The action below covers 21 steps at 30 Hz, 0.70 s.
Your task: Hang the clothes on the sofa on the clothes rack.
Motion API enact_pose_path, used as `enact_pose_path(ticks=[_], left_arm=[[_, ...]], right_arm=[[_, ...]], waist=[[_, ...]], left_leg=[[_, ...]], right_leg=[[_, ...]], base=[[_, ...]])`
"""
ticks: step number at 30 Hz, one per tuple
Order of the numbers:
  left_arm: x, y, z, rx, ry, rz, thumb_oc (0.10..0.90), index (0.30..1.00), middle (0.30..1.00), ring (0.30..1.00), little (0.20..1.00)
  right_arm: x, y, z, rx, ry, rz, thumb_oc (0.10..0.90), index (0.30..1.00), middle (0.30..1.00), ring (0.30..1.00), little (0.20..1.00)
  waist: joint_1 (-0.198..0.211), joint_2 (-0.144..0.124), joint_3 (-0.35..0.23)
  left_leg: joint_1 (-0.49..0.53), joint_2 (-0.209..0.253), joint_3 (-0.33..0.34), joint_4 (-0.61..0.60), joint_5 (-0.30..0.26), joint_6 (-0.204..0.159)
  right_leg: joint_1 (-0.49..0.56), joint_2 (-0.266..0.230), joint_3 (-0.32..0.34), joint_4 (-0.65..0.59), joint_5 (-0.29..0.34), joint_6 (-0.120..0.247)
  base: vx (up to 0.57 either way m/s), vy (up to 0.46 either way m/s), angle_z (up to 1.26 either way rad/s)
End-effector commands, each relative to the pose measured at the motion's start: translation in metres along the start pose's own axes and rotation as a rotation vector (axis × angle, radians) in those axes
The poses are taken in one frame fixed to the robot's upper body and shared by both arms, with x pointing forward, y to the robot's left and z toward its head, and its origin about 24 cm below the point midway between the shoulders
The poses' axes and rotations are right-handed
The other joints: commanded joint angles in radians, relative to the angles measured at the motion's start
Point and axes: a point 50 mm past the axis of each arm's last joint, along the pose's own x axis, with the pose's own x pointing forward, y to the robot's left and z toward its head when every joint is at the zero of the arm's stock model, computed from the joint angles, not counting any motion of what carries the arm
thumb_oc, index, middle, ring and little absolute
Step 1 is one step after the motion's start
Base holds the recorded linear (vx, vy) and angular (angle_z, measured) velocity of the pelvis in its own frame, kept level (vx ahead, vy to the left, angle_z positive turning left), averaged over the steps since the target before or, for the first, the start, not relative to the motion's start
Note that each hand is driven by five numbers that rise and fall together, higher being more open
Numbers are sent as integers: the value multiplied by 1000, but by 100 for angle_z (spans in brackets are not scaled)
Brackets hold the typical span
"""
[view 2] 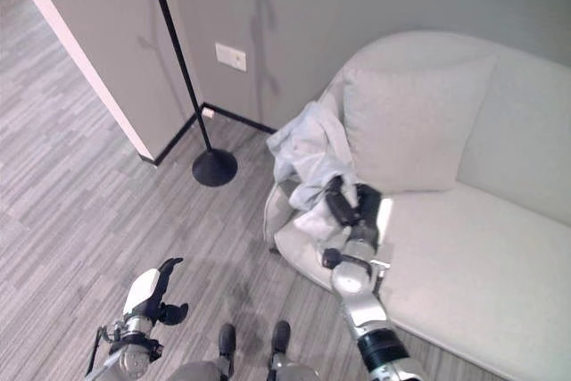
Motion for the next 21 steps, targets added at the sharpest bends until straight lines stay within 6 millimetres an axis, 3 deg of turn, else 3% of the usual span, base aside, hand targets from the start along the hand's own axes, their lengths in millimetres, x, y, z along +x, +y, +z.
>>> enact_pose_path(ticks=[1, 2, 4, 5, 6, 8, 9, 11, 15, 17, 21], left_arm=[[13, 18, 13, -29, -74, 41, 800, 900, 900, 900, 900], [14, 20, 13, -50, -72, 47, 800, 900, 900, 900, 900], [16, 27, 17, -82, -88, 59, 800, 900, 900, 900, 900], [17, 32, 21, -112, -101, 69, 800, 900, 900, 900, 900], [18, 36, 26, -134, -123, 82, 800, 900, 900, 900, 900], [25, 51, 40, -186, -172, 164, 800, 900, 900, 900, 900], [25, 51, 40, -187, -172, 165, 800, 900, 900, 900, 900], [29, 60, 47, -203, -195, 231, 800, 900, 900, 900, 900], [33, 70, 53, -222, -218, 299, 800, 900, 900, 900, 900], [38, 81, 59, -221, -252, 363, 800, 900, 900, 900, 900], [44, 99, 68, -221, -281, 464, 800, 900, 900, 900, 900]], right_arm=[[18, 13, 60, 266, -204, 71, 400, 300, 300, 300, 300], [21, 18, 74, 313, -238, 112, 400, 300, 300, 300, 300], [31, 36, 119, 380, -349, 233, 400, 300, 300, 300, 300], [34, 45, 151, 394, -444, 295, 400, 300, 300, 300, 300], [36, 47, 168, 402, -496, 318, 400, 300, 300, 300, 300], [36, 58, 236, 447, -690, 354, 400, 300, 300, 300, 300], [36, 58, 236, 447, -692, 355, 400, 300, 300, 300, 300], [37, 58, 267, 459, -778, 329, 400, 300, 300, 300, 300], [39, 58, 291, 459, -837, 298, 400, 300, 300, 300, 300], [38, 59, 316, 471, -892, 287, 400, 300, 300, 300, 300], [35, 60, 329, 488, -920, 289, 400, 300, 300, 300, 300]], waist=[[16, -28, -117], [19, -32, -126], [26, -45, -148], [28, -53, -161], [28, -56, -168], [30, -73, -197], [29, -72, -195], [30, -82, -210], [28, -90, -224], [25, -98, -236], [20, -106, -245]], left_leg=[[-9, 81, -6, 8, -65, -90], [-1, 80, -4, 8, -66, -89], [19, 80, 0, 8, -68, -90], [34, 80, 3, 8, -71, -90], [41, 80, 4, 8, -72, -90], [60, 81, 3, 8, -77, -90], [60, 81, 3, 8, -77, -90], [67, 82, 1, 8, -78, -90], [73, 83, -1, 8, -81, -91], [80, 83, -2, 8, -85, -92], [87, 82, -7, 8, -90, -93]], right_leg=[[38, -75, 87, 5, -86, 130], [45, -74, 87, 5, -85, 129], [62, -73, 91, 5, -84, 128], [76, -71, 91, 5, -85, 126], [82, -71, 92, 5, -87, 126], [102, -69, 91, 5, -91, 122], [102, -69, 91, 5, -92, 122], [109, -68, 90, 5, -93, 121], [117, -67, 88, 5, -96, 120], [123, -66, 85, 6, -98, 121], [129, -64, 84, 6, -100, 120]], base=[[-8, 30, -12], [-16, 34, -12], [-16, 32, -16], [-10, 26, -16], [-6, 36, -11], [5, 37, -9], [9, 30, -4], [0, 0, 0], [0, 0, 0], [0, 0, 0], [0, 0, 0]])
